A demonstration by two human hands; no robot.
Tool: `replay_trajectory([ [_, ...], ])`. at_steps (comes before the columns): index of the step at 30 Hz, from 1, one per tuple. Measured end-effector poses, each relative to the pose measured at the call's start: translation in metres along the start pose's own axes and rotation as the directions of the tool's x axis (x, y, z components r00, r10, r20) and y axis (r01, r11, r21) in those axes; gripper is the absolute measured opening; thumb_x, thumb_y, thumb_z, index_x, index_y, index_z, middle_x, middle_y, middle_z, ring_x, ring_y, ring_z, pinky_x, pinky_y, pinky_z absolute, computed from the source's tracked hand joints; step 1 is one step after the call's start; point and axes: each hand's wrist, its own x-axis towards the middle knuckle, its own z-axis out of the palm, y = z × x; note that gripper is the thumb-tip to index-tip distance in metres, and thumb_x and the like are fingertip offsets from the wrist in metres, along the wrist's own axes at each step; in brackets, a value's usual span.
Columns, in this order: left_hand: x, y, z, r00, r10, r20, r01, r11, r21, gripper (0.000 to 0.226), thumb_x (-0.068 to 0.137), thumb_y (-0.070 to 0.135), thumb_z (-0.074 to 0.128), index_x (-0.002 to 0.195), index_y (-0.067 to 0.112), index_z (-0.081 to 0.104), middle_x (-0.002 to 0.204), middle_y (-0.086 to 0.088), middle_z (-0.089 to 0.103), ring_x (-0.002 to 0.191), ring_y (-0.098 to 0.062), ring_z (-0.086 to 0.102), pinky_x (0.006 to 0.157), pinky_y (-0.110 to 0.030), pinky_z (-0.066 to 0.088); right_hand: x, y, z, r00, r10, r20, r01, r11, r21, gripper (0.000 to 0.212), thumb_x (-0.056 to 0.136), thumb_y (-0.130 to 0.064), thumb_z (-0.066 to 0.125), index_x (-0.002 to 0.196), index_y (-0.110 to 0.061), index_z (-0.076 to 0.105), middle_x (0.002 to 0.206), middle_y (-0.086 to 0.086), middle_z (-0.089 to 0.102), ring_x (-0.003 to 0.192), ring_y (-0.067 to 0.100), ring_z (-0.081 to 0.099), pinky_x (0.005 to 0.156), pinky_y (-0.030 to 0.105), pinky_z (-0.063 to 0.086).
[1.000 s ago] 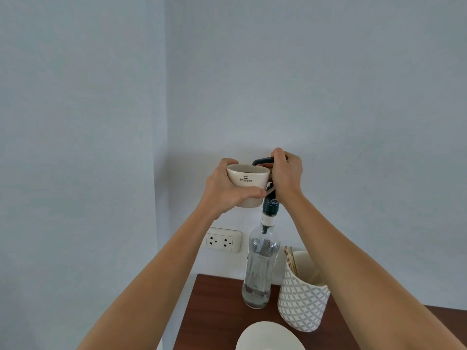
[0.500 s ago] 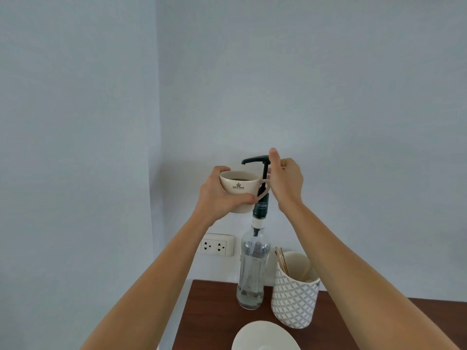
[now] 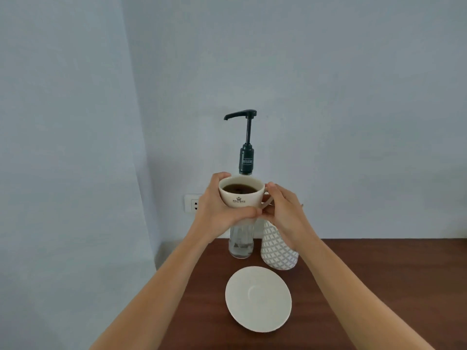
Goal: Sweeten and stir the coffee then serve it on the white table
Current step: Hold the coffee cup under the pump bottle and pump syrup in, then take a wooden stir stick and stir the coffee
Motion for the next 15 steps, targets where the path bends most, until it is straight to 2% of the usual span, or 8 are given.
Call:
replay_trajectory([
  [2, -0.017, -0.016, 0.011, 0.999, -0.028, 0.035, 0.029, 0.999, -0.03, 0.09, 0.039, 0.039, 0.092, 0.118, 0.033, 0.05, 0.101, 0.014, 0.068, 0.095, -0.003, 0.066, 0.083, -0.025, 0.055, -0.013, 0.018, -0.007, 1.0, 0.029, -0.002, -0.029, 1.0, -0.001, 0.038, 0.106, -0.021, 0.035, 0.104, -0.006, 0.07, 0.096, 0.018, 0.07, 0.1, 0.035, 0.067, 0.088, 0.046, 0.06],
  [5, -0.04, -0.04, 0.026, 0.995, -0.043, 0.085, 0.047, 0.998, -0.049, 0.085, 0.05, 0.02, 0.097, 0.117, 0.037, 0.049, 0.1, 0.019, 0.068, 0.095, 0.005, 0.064, 0.078, -0.011, 0.051, -0.029, 0.045, -0.016, 0.996, 0.086, -0.02, -0.085, 0.995, 0.047, 0.037, 0.106, -0.016, 0.036, 0.106, -0.001, 0.069, 0.097, 0.02, 0.07, 0.098, 0.03, 0.066, 0.081, 0.037, 0.06],
  [8, -0.061, -0.063, 0.039, 0.989, -0.053, 0.138, 0.059, 0.997, -0.042, 0.086, 0.053, 0.021, 0.097, 0.123, 0.032, 0.049, 0.106, 0.023, 0.066, 0.103, 0.004, 0.063, 0.083, -0.012, 0.05, -0.044, 0.077, -0.026, 0.995, 0.102, -0.011, -0.102, 0.995, -0.004, 0.037, 0.105, -0.014, 0.036, 0.101, -0.005, 0.071, 0.1, 0.022, 0.071, 0.102, 0.032, 0.068, 0.092, 0.05, 0.054],
  [12, -0.087, -0.092, 0.054, 0.98, -0.1, 0.171, 0.108, 0.993, -0.037, 0.091, 0.052, 0.026, 0.098, 0.128, 0.032, 0.047, 0.113, 0.022, 0.065, 0.111, 0.0, 0.062, 0.092, -0.023, 0.052, -0.062, 0.114, -0.034, 0.99, 0.135, -0.042, -0.138, 0.988, -0.07, 0.038, 0.104, -0.013, 0.037, 0.097, -0.017, 0.075, 0.098, 0.01, 0.075, 0.102, 0.03, 0.068, 0.093, 0.048, 0.057],
  [15, -0.102, -0.105, 0.063, 0.977, -0.108, 0.184, 0.113, 0.993, -0.015, 0.093, 0.051, 0.03, 0.098, 0.127, 0.038, 0.045, 0.117, 0.026, 0.063, 0.114, 0.003, 0.06, 0.092, -0.02, 0.05, -0.07, 0.135, -0.038, 0.987, 0.155, -0.05, -0.159, 0.982, -0.099, 0.039, 0.104, -0.012, 0.038, 0.096, -0.02, 0.075, 0.097, 0.006, 0.076, 0.1, 0.026, 0.069, 0.096, 0.052, 0.053],
])
